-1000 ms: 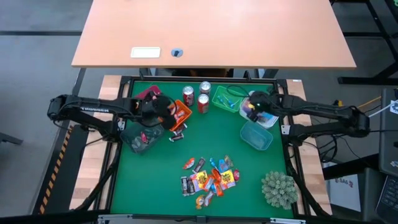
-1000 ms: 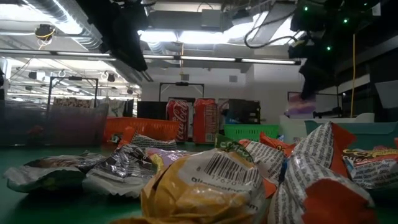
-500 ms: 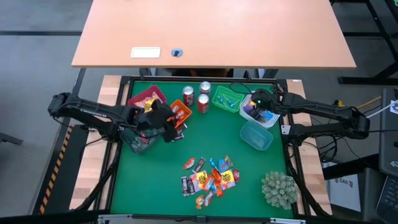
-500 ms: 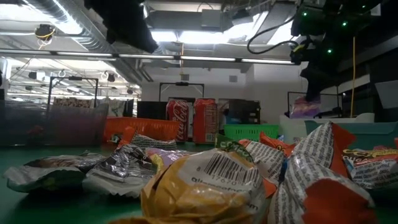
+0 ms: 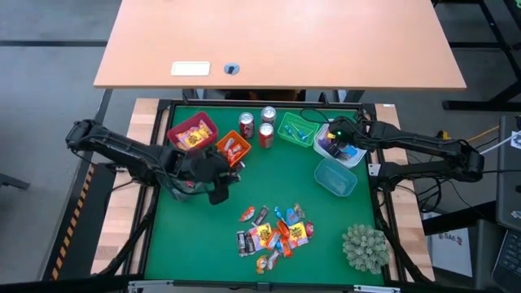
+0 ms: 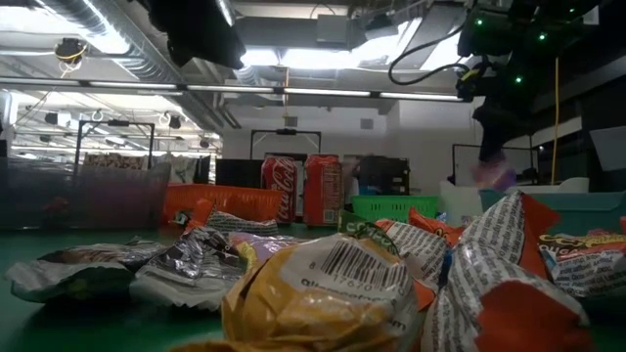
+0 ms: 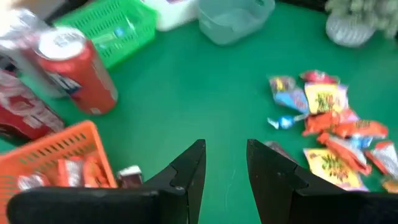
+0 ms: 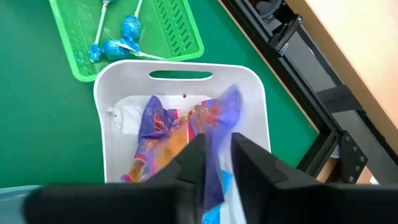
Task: Sort candy
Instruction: Put the violet gummy into the white bin, then put the brown chocolate into the blue bin
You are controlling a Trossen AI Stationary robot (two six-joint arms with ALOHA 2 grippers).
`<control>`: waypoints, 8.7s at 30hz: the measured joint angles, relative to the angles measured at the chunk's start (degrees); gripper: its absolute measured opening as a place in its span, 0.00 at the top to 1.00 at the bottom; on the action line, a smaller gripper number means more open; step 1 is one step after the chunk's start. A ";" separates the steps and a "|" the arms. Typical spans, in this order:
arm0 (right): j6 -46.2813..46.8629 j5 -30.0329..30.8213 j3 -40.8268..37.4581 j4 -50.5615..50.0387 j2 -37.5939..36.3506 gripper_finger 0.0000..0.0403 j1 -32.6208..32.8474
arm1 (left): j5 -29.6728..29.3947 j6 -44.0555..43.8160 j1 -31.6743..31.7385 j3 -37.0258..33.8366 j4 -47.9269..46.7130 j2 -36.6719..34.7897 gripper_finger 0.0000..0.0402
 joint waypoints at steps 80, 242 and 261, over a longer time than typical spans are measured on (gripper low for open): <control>-0.09 -6.25 0.00 0.02 0.02 0.55 0.01 | 2.91 -0.99 7.13 -2.95 -3.83 27.29 0.76; -12.97 -19.40 21.09 39.21 27.55 0.56 25.53 | -2.33 9.90 -0.93 -24.70 46.19 -7.15 0.68; -11.32 -18.89 21.05 63.75 52.33 0.56 22.25 | -2.32 9.94 -0.91 -24.68 46.08 -7.15 0.68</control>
